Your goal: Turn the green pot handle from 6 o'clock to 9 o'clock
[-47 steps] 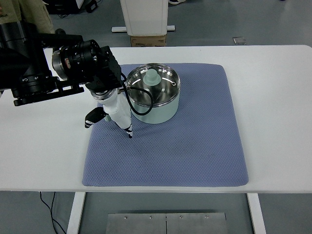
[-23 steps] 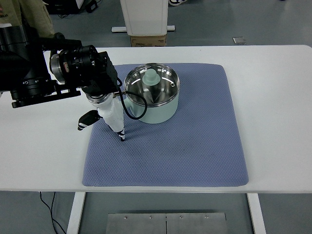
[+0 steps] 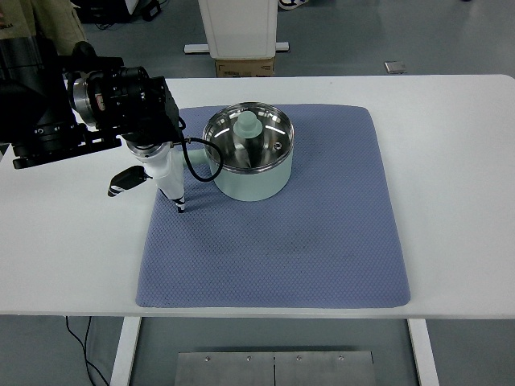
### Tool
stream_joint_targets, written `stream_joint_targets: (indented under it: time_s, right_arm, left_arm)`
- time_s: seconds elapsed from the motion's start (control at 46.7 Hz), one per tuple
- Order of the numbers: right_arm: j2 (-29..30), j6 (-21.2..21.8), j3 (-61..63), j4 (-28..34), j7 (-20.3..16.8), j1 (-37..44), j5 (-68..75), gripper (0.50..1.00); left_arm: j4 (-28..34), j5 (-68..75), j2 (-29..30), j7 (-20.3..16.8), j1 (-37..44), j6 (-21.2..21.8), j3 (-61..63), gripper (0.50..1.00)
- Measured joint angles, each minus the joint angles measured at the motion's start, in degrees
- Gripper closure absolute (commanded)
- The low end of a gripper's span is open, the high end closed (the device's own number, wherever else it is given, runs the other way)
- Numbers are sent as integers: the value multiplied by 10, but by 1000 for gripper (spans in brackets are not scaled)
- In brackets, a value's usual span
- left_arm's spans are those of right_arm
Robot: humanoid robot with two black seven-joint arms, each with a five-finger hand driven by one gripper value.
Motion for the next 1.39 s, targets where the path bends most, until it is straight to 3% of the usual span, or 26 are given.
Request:
stream_joint_targets:
  time_s: [0.877, 1.391]
  right_arm:
    - [0, 0, 0, 0, 0, 0, 0, 500]
    - [0, 0, 0, 0, 0, 0, 0, 500]
  left_arm:
    - [58, 0, -3, 0, 7, 0, 0, 500]
    - [-6, -63, -2, 0, 5, 0, -37, 500]
